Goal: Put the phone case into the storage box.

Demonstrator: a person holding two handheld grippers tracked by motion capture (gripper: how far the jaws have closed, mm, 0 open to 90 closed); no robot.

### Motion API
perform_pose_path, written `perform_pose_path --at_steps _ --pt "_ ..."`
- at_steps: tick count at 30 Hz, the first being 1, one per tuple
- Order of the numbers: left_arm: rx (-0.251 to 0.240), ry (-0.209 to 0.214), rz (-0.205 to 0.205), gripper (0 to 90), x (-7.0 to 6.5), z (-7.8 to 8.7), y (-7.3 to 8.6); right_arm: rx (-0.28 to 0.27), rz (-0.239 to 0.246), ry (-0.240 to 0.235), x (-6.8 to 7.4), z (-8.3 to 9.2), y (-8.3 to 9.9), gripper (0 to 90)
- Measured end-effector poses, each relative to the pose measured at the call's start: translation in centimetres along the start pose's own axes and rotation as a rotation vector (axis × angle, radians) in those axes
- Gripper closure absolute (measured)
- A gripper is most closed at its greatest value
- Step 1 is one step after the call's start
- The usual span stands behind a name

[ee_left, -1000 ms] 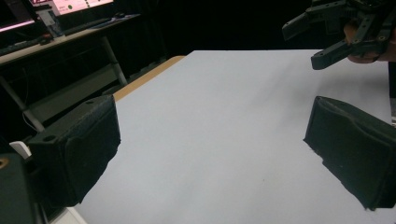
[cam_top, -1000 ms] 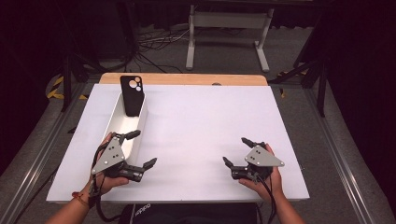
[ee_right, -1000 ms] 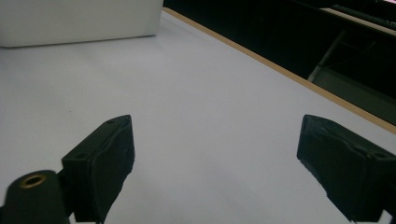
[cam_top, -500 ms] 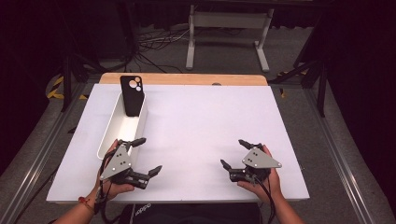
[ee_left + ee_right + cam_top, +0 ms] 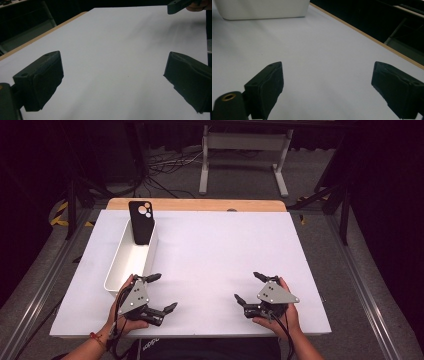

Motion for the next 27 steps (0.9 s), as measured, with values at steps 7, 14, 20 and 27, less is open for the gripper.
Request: perform_pose_path --at_steps 7,14,20,27 --pt "-0.01 0.001 -0.001 2.6 -0.05 0.2 -0.16 -0.007 0.006 0.001 0.15 0.2 -0.17 11.6" --pt "-0.024 -0.005 -0.004 2.3 0.13 0.77 -0.46 0.0 0.015 0.001 0.52 0.09 -0.21 11.7" --pt "-0.032 -0.001 -0.011 2.3 0.11 0.98 -0.72 -0.008 0.023 0.003 0.8 0.2 -0.48 11.6" --pt "-0.033 0.001 -0.005 2.3 0.06 0.92 -0.74 -0.013 0.022 0.006 0.7 0.29 -0.51 11.6"
Point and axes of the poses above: each handheld gripper's, and its own axes: z roughly backward along the jaws, y roughly out of its underside, x roughly to its left, the point moved 10 cm from there along -z, roughly forward along the jaws, and after that the axes turned 4 degrees about -z, right-handed, at the moved point
